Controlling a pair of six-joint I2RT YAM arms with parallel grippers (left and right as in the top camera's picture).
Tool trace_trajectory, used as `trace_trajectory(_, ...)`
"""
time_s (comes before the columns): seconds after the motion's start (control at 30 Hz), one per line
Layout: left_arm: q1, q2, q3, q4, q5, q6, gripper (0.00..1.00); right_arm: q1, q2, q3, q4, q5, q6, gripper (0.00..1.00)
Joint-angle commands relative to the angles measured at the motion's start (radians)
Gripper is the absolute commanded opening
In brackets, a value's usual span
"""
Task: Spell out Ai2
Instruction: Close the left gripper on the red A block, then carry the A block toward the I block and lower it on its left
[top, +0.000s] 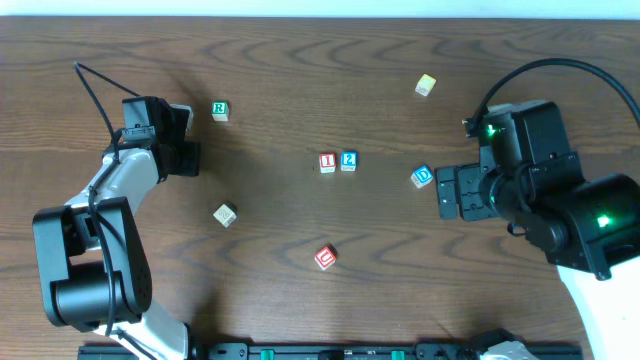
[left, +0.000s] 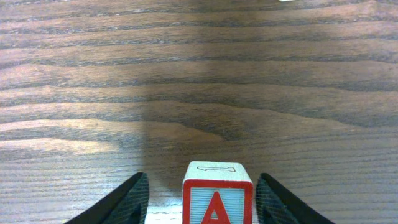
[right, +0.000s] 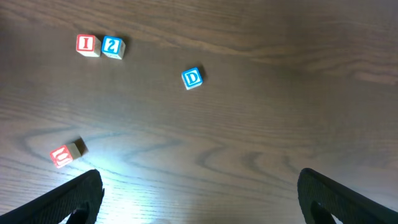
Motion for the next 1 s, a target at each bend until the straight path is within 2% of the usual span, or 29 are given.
trace_trajectory(0.0, 0.003, 0.008, 0.021, 0.000, 0.019, 0.004, 0.54, -0.005, 0.000, 0.000, 0.000, 0.014, -0.014, 0.99)
trace_trajectory(0.47, 0.003, 0.010, 0.021, -0.023, 0.049, 0.005, 0.45, -0.005, 0.000, 0.000, -0.001, 0.014, -0.014, 0.99)
trace_trajectory(0.67, 0.003, 0.010, 0.021, -0.024, 0.049, 0.004, 0.34, -0.005, 0.000, 0.000, 0.000, 0.014, -0.014, 0.99)
trace_trajectory(0.97, 0.001, 0.010, 0.023, -0.026, 0.049, -0.007, 0.26, -0.005, 0.000, 0.000, 0.000, 0.014, -0.014, 0.99)
